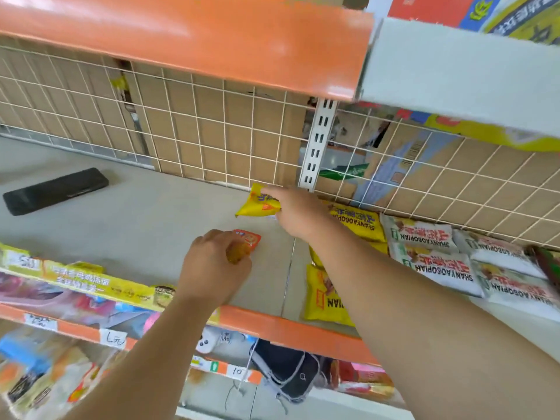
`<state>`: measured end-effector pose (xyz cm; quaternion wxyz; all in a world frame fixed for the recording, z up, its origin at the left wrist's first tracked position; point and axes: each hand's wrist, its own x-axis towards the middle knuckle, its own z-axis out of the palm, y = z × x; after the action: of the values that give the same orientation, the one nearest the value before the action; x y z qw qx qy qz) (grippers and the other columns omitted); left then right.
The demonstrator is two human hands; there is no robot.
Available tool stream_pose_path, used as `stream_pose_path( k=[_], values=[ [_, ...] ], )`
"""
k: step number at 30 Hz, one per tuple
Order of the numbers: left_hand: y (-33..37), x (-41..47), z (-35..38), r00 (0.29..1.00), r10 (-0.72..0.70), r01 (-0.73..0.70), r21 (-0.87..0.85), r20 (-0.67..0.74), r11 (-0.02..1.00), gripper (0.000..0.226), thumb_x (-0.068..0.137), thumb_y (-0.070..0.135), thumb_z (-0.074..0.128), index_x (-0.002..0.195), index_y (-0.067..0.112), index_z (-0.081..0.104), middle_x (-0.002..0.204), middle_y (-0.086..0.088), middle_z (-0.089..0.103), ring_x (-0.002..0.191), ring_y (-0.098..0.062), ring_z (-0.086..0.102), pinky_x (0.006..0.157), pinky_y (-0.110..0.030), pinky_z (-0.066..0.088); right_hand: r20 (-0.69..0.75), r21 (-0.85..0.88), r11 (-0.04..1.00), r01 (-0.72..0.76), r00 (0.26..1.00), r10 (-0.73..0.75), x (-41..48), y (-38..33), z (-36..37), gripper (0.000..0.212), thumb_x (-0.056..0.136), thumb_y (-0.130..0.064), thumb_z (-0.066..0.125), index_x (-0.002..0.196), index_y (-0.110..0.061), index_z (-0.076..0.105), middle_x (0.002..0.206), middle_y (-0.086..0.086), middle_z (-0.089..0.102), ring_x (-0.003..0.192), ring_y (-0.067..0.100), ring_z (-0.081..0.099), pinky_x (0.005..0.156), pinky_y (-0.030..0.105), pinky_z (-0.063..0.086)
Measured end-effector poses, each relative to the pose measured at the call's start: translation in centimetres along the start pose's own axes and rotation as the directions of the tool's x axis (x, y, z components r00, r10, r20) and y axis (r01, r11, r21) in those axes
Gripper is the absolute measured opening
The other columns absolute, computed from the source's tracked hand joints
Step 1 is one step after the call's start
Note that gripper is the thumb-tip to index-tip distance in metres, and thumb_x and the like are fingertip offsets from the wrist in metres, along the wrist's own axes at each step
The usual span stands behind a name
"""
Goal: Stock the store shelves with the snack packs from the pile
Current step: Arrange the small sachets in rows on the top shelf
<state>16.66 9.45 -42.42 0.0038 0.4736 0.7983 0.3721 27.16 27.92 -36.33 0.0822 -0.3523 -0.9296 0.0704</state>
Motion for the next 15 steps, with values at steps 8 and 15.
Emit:
stream_pose_path(
  k=[8, 15],
  values=[
    [-0.6, -0.5, 0.6, 1.000, -0.022, 0.023, 0.048, -0.013, 0.999, 0.025, 0.070, 0.026, 0.069, 0.095, 0.027, 0.073, 0.092, 0.003, 0.064, 0.084, -0.028, 0.053, 0.074, -0.032, 0.048, 0.077, -0.141, 0.990, -0.018, 0.997, 0.029, 1.9, 0.9, 4.1, 0.070, 0.089, -0.031, 0.060, 0.152, -0.043, 0.032, 0.152, 0.006, 0.044, 0.132, 0.036, 0.047, 0.104, 0.044, 0.045],
    [-0.5, -0.5, 0.5, 0.999, -0.027, 0.026, 0.035, 0.021, 0.999, 0.031, 0.068, 0.035, 0.059, 0.096, 0.028, 0.073, 0.094, 0.005, 0.064, 0.086, -0.024, 0.050, 0.073, -0.030, 0.045, 0.051, -0.190, 0.980, 0.051, 0.998, -0.042, 2.1, 1.2, 4.2, 0.068, 0.091, -0.021, 0.056, 0.151, -0.044, 0.033, 0.146, 0.004, 0.049, 0.129, 0.035, 0.044, 0.108, 0.046, 0.037]
  ],
)
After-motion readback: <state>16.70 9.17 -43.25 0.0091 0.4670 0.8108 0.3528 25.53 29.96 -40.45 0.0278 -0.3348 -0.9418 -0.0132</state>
